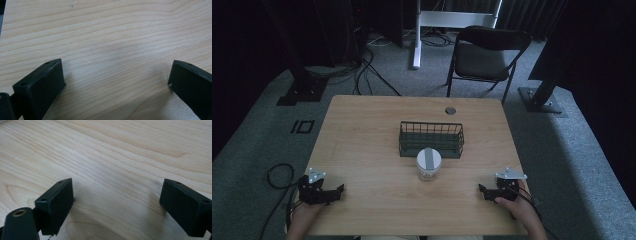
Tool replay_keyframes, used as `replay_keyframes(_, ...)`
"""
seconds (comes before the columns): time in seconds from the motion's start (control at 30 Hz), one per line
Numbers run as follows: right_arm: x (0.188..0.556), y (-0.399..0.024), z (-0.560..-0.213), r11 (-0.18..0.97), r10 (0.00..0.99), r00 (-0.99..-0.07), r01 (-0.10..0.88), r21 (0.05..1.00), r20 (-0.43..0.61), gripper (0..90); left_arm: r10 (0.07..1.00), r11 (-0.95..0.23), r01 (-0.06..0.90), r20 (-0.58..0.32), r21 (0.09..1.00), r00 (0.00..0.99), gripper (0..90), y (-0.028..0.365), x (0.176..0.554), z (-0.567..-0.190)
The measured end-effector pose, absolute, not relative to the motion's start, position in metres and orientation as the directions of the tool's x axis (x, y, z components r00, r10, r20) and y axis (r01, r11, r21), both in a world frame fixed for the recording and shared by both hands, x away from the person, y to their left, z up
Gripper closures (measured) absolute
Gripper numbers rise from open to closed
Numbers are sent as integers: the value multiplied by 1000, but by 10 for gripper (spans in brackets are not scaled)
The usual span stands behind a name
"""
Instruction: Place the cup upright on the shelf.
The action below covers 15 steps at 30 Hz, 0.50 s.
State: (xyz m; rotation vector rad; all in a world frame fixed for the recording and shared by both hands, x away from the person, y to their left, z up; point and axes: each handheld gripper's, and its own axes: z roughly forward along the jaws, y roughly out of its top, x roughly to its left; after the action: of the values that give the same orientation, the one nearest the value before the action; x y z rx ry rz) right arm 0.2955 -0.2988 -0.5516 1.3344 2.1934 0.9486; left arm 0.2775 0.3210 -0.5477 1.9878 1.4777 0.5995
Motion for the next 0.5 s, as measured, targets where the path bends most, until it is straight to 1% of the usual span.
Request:
replay_keyframes(0.2,296,-297,-552,308,892,-453,618,724,8,108,959,-214,696,12,685,284,6,321,278,-548)
replay_keyframes(0.5,296,-298,-552,314,886,-463,614,724,8,108,959,-214,696,11,685,284,6,321,278,-548)
